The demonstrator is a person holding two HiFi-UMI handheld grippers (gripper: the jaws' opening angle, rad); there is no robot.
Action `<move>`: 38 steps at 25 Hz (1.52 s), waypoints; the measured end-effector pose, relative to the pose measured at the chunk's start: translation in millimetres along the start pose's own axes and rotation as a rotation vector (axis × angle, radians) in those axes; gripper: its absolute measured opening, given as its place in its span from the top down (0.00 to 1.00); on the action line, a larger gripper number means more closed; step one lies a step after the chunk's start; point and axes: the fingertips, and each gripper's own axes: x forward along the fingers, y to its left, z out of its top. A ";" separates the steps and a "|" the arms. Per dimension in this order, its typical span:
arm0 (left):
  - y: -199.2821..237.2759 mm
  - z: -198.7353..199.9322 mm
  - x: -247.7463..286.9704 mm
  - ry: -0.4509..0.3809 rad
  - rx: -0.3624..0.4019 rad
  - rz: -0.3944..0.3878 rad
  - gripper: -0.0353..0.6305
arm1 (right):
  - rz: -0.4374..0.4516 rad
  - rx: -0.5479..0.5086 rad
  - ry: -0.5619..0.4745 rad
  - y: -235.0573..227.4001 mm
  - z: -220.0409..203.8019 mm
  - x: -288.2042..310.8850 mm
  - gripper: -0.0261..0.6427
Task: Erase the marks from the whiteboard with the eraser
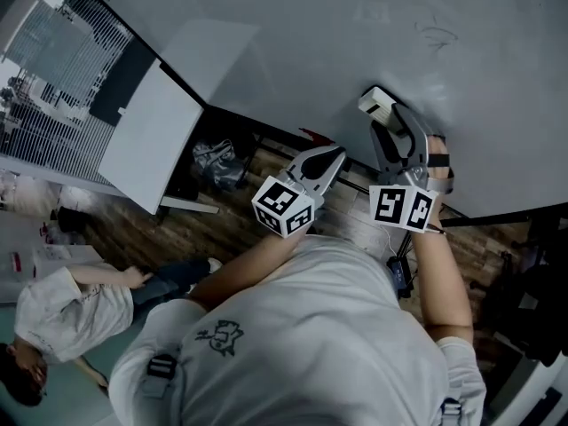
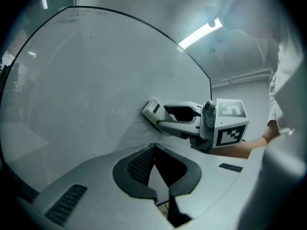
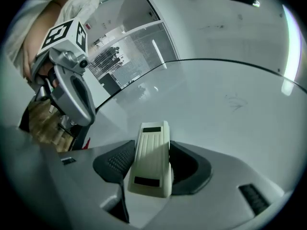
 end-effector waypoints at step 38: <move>-2.4 -4.8 -93.7 0.028 0.012 -0.072 0.94 | 0.125 0.915 -0.024 130.7 32.6 -88.7 0.61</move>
